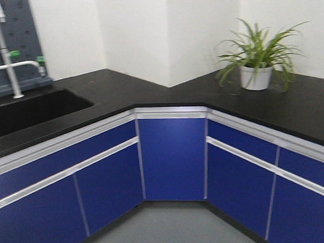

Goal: Move beaker to silver tray on left bench
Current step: 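Drive the base to the bench with the silver tray, beaker held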

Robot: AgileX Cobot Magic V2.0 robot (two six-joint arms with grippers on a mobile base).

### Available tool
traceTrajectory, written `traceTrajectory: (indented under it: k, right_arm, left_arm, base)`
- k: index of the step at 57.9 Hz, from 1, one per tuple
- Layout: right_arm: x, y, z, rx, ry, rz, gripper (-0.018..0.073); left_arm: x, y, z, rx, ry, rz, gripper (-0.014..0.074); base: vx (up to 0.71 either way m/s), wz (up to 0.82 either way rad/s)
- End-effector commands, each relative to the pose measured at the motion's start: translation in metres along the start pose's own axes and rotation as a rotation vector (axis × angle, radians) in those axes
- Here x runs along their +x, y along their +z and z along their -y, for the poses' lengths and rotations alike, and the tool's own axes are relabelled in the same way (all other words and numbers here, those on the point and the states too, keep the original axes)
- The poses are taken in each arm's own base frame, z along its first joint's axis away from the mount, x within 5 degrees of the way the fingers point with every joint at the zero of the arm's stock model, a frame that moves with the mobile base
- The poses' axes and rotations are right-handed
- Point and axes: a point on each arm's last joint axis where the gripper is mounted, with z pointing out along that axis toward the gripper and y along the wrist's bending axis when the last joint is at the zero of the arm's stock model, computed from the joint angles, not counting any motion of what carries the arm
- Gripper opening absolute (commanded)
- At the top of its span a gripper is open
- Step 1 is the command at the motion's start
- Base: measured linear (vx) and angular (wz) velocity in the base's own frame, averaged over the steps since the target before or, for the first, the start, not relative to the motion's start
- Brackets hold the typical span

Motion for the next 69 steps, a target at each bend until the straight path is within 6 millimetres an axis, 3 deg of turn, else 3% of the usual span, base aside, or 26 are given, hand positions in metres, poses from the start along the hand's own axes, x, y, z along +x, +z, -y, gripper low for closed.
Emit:
traceTrajectory:
  k: [1,35,69]
  right_arm:
    - [-0.0145,-0.0024,-0.0009,-0.018,-0.036,0.089,-0.0003]
    - [-0.0145,-0.0024,-0.0009,-0.018,-0.036,0.089,-0.0003]
    - [-0.0144,-0.0024,-0.0008,-0.017,-0.036,0.089,-0.0003]
  left_arm:
    - [0.0008,0.0018,0.0005,0.005,-0.005,0.066,0.0002]
    - [0.0008,0.0018,0.0005,0.005,-0.005,0.066,0.0002]
    - [0.0008,0.0018,0.0005,0.005,-0.005,0.066,0.0002]
  base:
    - [-0.27,0.49]
    - [-0.15,0.59]
    - [0.12,0.68]
